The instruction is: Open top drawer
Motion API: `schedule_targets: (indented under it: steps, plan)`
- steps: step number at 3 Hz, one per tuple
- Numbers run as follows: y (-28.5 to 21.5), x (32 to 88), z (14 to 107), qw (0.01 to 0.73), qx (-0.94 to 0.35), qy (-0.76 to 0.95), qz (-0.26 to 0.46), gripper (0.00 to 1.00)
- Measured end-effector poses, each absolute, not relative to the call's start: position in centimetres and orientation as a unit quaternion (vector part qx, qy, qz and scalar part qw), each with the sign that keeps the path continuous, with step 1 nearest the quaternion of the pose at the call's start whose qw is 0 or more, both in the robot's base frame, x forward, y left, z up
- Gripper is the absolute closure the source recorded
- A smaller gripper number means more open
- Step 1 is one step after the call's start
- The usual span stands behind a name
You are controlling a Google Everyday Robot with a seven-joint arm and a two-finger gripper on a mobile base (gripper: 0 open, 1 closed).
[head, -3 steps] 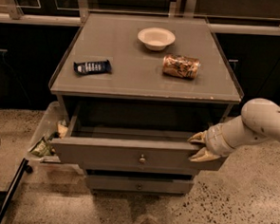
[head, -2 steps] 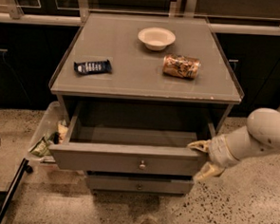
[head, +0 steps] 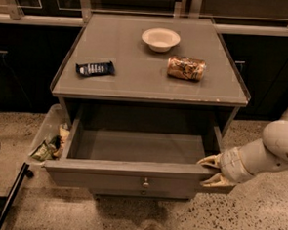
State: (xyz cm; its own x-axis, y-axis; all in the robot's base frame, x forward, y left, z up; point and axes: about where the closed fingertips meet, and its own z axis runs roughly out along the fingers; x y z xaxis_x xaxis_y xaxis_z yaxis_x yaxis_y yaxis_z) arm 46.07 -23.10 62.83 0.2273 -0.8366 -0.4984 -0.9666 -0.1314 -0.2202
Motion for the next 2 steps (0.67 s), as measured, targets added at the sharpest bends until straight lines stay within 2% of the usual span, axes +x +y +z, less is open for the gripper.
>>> schedule_targets:
  steps: [1, 2]
  plan:
    - [-23.28, 45.32, 62.86, 0.253, -0.742, 0.608, 0.129, 1.0]
    - [-23.28, 45.32, 62.86, 0.253, -0.742, 0.608, 0.129, 0.81]
